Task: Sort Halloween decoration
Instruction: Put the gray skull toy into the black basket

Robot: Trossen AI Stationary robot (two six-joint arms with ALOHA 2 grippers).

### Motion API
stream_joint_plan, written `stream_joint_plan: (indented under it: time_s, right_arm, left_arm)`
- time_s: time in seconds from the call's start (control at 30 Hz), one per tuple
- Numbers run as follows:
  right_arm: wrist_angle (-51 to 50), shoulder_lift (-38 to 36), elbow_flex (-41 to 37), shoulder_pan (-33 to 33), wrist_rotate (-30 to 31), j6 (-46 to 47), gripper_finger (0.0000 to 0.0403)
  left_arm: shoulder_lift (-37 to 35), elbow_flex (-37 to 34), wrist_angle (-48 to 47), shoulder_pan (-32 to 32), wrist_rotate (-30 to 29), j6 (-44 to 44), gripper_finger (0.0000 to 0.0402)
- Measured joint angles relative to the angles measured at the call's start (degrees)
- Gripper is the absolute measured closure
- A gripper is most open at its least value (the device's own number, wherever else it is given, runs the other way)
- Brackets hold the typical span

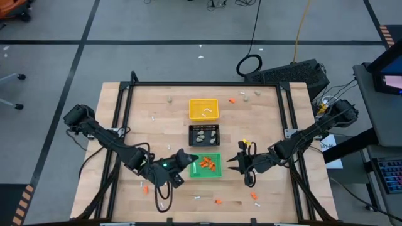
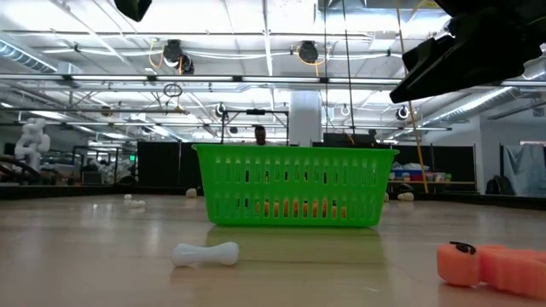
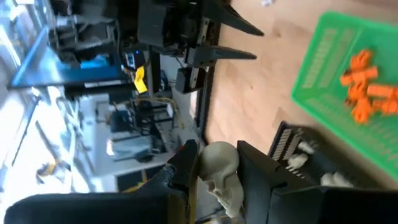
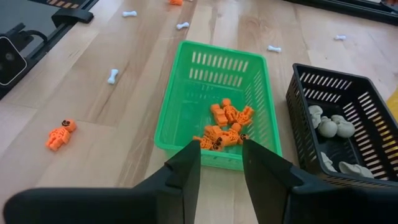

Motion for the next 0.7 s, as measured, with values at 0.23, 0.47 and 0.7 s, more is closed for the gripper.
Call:
stream_joint_plan:
  time_s: [0.23,0.47,0.7]
  right_arm:
    - [0.00,0.00,0.00,0.00,-0.04,0.97,0.0298]
    - [0.00,0.00,0.00,0.00,0.00,1.29,0.0298]
    - [0.00,0.00,0.00,0.00,0.00,1.29,0.0298]
  left_arm:
    - [0.00,0.00,-0.01,0.95,0.00,4.70,0.0322]
    - [0.00,0.00,0.00,1.32,0.44,4.74,0.0322]
    - [0.00,0.00,-0.01,1.27,0.46,4.70,0.0322]
